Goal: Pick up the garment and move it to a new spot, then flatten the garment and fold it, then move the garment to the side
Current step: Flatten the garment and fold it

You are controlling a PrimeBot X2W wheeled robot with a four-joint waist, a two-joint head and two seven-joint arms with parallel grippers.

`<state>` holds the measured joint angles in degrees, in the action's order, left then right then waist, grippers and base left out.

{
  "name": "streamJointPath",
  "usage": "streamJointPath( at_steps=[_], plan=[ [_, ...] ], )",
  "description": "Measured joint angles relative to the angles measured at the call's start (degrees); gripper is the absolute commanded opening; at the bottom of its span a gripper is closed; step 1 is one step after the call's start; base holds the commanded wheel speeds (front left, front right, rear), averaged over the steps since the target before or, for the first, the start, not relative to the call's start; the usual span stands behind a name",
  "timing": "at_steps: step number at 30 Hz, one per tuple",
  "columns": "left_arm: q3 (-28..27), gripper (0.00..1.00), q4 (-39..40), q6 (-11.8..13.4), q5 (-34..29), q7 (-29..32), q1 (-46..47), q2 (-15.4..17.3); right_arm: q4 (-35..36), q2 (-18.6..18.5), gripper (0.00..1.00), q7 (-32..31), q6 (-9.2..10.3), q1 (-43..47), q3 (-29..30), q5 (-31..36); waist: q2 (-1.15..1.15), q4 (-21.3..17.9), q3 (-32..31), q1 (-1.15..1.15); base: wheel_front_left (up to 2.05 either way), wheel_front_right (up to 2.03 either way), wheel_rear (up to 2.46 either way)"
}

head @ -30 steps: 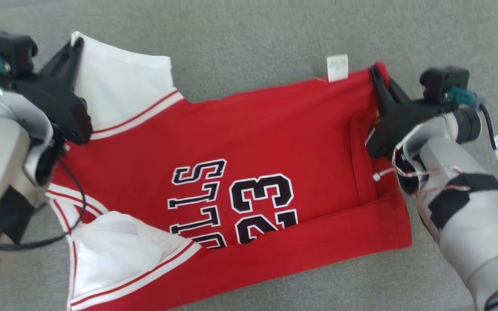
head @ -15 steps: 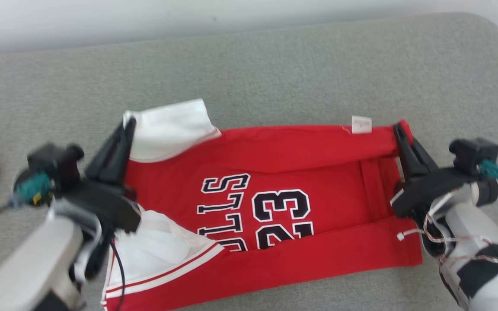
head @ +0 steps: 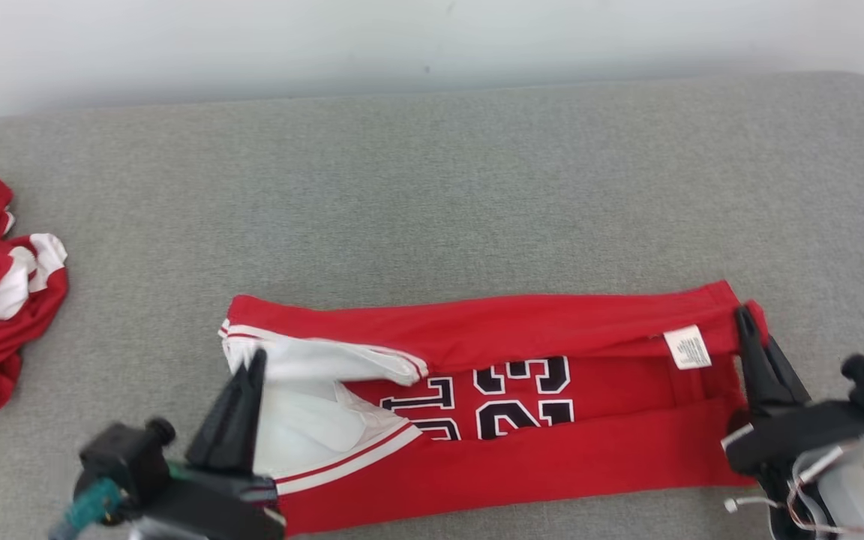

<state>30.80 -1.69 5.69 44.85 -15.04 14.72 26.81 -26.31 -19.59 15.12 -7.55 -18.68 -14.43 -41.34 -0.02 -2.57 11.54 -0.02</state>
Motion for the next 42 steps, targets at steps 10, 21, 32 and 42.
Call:
streamJointPath(
  at_steps=[10, 21, 32, 42],
  plan=[
    [-5.0, 0.0, -2.4, -1.5, -4.2, 0.0, -9.3, -7.5, 4.5, -0.3, 0.0, -0.3, 0.0, 10.4, 4.0, 0.7, 0.01, 1.6, -1.3, 0.01, 0.0, 0.0, 0.0],
    [-14.3, 1.0, -4.9, -3.7, -11.7, 0.0, -12.5, -12.9, 5.6, -0.5, 1.0, -1.5, 0.0, 12.1, 5.6, 3.2, 0.01, 1.7, -3.0, 0.01, 0.0, 0.0, 0.0],
    [-26.0, 1.0, -0.2, -5.7, -23.8, 0.0, -14.5, -16.9, 2.4, -0.9, 1.0, -8.0, 0.0, 10.5, 7.8, 5.8, 0.02, 1.7, -4.3, 0.01, 0.0, 0.0, 0.0],
    [-31.6, 1.0, 0.4, -8.7, -30.8, 0.0, -15.2, -19.9, -5.8, 0.5, 1.0, -13.1, 0.0, 7.3, 6.6, 6.3, 0.02, 3.3, -4.8, 0.01, 0.0, 0.0, 0.0]
  ],
)
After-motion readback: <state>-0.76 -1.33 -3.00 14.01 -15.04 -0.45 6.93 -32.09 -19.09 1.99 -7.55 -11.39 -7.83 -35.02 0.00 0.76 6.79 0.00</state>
